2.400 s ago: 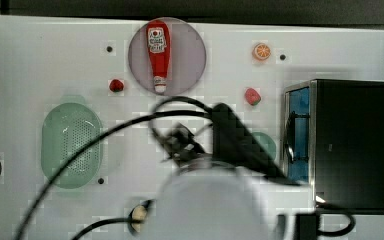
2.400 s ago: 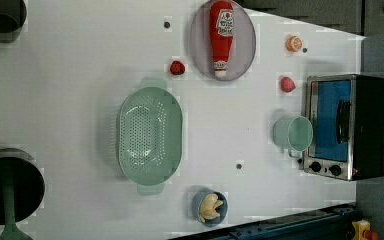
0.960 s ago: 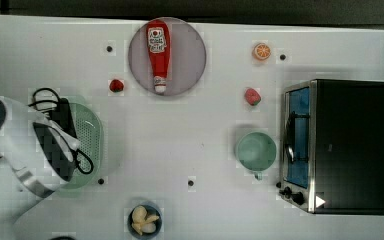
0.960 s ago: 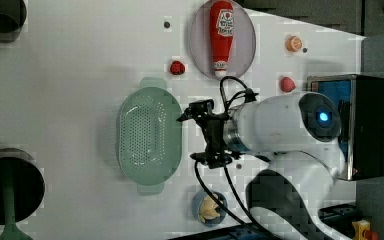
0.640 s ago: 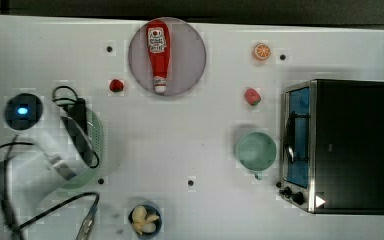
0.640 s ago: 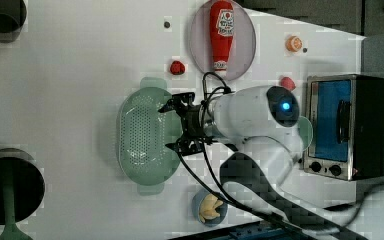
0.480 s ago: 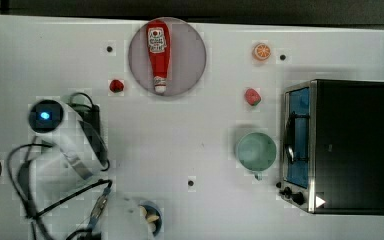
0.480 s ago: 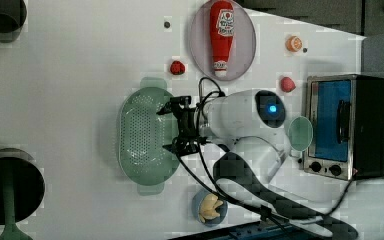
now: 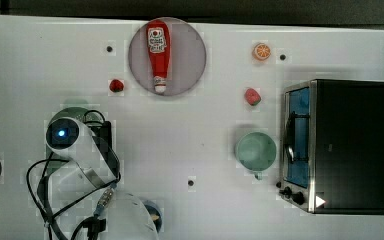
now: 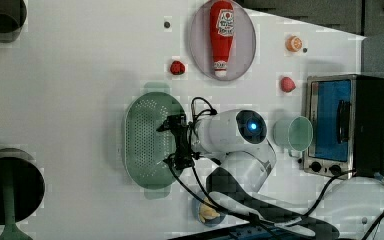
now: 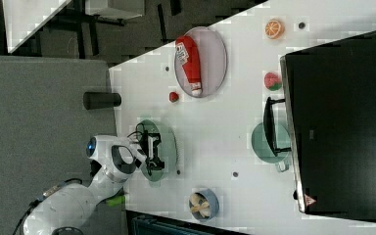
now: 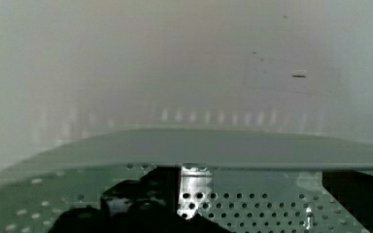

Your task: Drag strainer left to right.

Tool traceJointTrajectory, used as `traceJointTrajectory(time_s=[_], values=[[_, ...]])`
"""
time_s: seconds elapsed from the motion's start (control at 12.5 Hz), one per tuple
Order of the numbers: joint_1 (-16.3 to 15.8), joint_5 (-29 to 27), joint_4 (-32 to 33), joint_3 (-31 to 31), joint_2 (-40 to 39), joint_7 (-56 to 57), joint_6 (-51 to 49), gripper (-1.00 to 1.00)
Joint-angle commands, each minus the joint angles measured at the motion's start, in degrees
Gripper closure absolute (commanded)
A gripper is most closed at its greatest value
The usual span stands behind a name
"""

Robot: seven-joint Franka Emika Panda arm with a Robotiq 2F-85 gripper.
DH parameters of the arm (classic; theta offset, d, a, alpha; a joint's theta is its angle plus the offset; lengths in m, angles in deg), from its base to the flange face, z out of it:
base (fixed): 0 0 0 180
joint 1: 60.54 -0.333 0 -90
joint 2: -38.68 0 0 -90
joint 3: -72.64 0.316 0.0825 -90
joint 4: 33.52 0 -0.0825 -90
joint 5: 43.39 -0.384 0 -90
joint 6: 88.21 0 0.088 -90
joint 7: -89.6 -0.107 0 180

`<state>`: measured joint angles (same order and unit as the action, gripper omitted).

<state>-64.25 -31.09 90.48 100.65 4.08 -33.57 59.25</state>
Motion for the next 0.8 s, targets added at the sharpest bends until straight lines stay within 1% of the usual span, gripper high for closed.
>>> traceJointTrajectory(time_s=[0.08, 0.48, 0.8], values=[[0.55, 0.28, -0.91, -2.55, 2.82, -1.94, 2.15, -1.00], [1.10, 0.91, 1.20, -5.73, 3.52, -1.83, 3.22, -1.00], [3.64, 0.93, 4.86, -6.73, 6.79, 0.78, 3.20, -1.00]])
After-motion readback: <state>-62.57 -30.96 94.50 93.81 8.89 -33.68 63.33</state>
